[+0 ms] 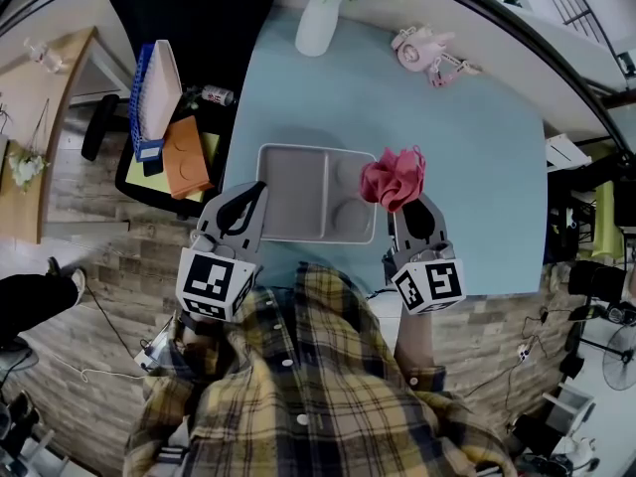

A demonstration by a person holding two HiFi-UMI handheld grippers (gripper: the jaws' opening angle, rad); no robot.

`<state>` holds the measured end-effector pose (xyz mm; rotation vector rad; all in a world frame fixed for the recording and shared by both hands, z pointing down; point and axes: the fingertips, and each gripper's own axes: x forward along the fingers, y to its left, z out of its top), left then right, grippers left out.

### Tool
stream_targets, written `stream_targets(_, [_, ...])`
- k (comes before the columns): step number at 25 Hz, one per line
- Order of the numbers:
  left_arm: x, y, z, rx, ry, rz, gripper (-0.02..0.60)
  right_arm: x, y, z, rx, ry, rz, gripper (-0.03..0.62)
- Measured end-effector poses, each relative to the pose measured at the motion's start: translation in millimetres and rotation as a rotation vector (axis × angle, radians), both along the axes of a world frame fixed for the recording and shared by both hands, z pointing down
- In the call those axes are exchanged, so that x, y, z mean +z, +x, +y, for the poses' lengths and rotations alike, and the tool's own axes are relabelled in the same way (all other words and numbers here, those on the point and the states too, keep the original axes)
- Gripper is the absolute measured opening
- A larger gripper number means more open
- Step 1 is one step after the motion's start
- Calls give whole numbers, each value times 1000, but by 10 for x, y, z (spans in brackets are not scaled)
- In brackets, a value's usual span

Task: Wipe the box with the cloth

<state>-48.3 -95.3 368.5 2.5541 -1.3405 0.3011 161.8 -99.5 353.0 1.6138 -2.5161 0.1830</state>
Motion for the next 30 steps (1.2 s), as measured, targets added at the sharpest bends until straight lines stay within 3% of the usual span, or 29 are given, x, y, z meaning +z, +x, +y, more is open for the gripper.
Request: stream_targets(30, [-2, -3, 35, -6, 2, -6, -9, 33, 34, 55, 15, -20, -1, 41])
